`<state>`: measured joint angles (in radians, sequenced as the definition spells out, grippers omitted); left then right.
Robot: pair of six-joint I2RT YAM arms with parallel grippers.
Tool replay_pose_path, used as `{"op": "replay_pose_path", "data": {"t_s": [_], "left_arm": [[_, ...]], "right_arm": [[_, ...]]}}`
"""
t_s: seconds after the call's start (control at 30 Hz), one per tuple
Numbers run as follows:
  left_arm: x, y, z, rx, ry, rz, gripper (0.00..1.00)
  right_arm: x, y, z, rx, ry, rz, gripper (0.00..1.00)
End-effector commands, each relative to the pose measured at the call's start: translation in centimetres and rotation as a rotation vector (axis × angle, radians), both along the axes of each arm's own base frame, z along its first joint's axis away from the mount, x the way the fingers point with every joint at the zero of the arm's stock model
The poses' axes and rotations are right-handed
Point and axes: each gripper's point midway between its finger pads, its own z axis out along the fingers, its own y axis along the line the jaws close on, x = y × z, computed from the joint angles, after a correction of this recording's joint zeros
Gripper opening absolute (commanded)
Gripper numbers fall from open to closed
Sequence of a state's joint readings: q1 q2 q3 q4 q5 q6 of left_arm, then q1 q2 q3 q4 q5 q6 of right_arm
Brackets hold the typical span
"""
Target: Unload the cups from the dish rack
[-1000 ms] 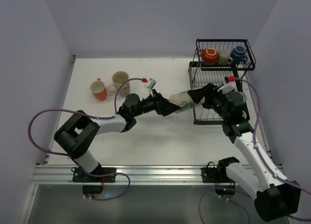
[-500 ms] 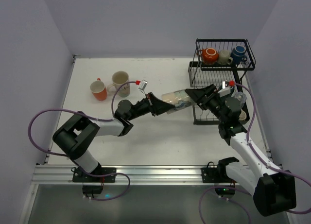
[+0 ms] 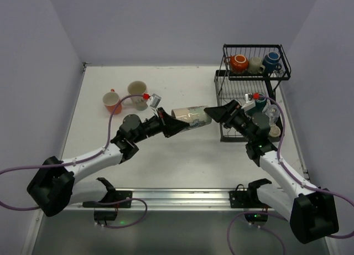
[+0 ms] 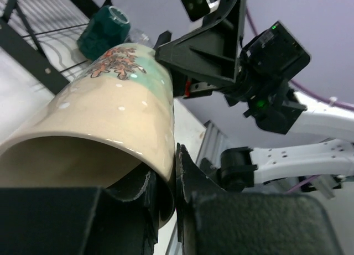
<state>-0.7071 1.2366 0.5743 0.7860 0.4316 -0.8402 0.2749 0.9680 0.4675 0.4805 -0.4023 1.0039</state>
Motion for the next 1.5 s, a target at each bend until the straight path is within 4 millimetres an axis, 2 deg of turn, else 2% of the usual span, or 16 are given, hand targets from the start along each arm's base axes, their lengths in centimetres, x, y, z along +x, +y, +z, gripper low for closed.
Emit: {"op": "replay_pose_path", "data": {"t_s": [0.0, 0.2, 0.27, 0.3, 0.37, 0.43, 0.47, 0.53, 0.57, 0.63, 0.67, 0.77, 1.27, 1.33, 1.37, 1.47], "left_arm": [[1.2, 1.7, 7.0, -0.012, -0.263, 0.122, 0.0], [7.2, 3.3, 3.4, 0.435, -0.109, 0.306, 0.0], [8.7, 4.1, -0.3, 0.618, -0.021, 0.329, 0.0], [9.8, 4.0, 1.7, 0.631, -0.058, 0.35, 0.0], [11.1, 4.4, -0.6, 0.738, -0.007, 0.364, 0.0], [12.9, 4.8, 0.5, 0.78, -0.022, 0.4, 0.0], [13.9, 5.5, -1.8, 0.87, 0.022, 0.415, 0.0], [16.0, 5.9, -0.9, 0.906, 0.014, 0.435, 0.0], [16.6, 6.1, -3.5, 0.974, 0.066, 0.409, 0.0], [18.3, 6.4, -3.4, 0.993, 0.074, 0.416, 0.0], [18.8, 6.4, -5.1, 1.027, 0.107, 0.394, 0.0], [20.6, 6.7, -6.2, 1.089, 0.133, 0.39, 0.0], [23.4, 7.7, -11.2, 1.31, 0.225, 0.35, 0.0], [23.5, 7.8, -11.1, 1.314, 0.224, 0.359, 0.1], [23.5, 7.9, -10.9, 1.312, 0.222, 0.365, 0.23], [23.8, 7.6, -10.3, 1.288, 0.206, 0.373, 0.31]], "right_arm": [[-0.4, 0.4, 0.8, -0.011, -0.08, 0.038, 0.99], [-0.3, -0.5, 0.9, -0.08, -0.089, -0.007, 0.99], [-0.4, -0.7, 0.8, -0.109, -0.098, -0.013, 0.99], [-0.5, -0.8, 0.3, -0.125, -0.084, -0.012, 0.99], [-0.7, -1.2, 0.4, -0.154, -0.098, -0.024, 0.99], [-1.0, -1.6, -0.3, -0.197, -0.089, -0.032, 0.99], [-1.1, -1.9, 0.1, -0.207, -0.105, -0.045, 0.99], [-1.4, -2.1, -0.3, -0.243, -0.098, -0.045, 0.99], [-1.4, -2.3, 0.0, -0.252, -0.106, -0.051, 0.99], [-1.9, -2.4, 0.2, -0.27, -0.118, -0.05, 0.99], [-2.1, -2.4, 0.0, -0.276, -0.116, -0.049, 0.99], [-2.5, -2.4, 0.2, -0.284, -0.132, -0.042, 0.99], [-3.1, -2.0, -0.5, -0.335, -0.146, -0.018, 0.99], [-3.0, -2.1, -0.5, -0.338, -0.144, -0.024, 0.99], [-3.0, -2.2, -0.6, -0.34, -0.141, -0.031, 0.99], [-2.8, -2.4, -0.3, -0.346, -0.136, -0.043, 0.99]]}}
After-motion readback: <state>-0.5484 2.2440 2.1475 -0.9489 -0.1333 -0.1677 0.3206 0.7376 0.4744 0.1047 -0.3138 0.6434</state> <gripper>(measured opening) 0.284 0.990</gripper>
